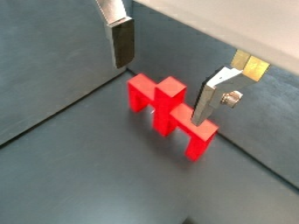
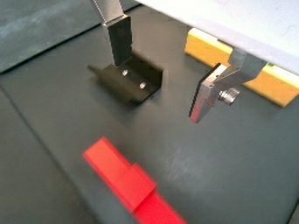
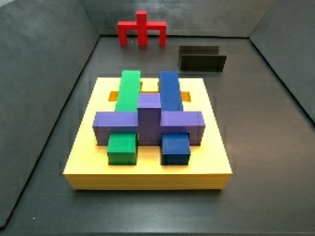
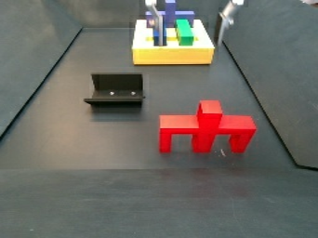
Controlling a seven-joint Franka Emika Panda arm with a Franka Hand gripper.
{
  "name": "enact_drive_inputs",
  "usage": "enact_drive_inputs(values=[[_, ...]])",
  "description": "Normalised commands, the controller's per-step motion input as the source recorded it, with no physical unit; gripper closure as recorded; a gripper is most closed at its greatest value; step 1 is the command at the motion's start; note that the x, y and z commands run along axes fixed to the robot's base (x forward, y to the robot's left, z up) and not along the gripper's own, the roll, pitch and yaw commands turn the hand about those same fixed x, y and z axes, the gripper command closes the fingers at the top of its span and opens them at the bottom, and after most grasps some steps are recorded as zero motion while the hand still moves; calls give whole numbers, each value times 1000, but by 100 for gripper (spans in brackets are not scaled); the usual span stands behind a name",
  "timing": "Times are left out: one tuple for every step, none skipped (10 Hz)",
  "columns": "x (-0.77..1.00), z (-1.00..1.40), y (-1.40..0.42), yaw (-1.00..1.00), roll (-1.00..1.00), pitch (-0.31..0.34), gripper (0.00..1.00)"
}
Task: Pick up the red object. Move up. Move to above the board. Insert the red object.
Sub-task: Pick up the red object.
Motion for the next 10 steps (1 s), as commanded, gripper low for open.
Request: enact_drive_inputs(values=[[-86,-443,837,-140,73,-51,0],[-114,-486,783,-169,116,-76,0],[-71,-503,620,-154,149,-60,0],[-51,-357,171,-49,136,-31,0],[-163,-357,0,-60,204,-50,0],[-229,-331,0,-51,194,-70,0],[-209,-320,0,-37,187,-57,0],[-217,-340,226,-106,217,-50,0],[-206,-311,286,-157,221,-40,0],[-140,-306,286,-157,219,-27,0]])
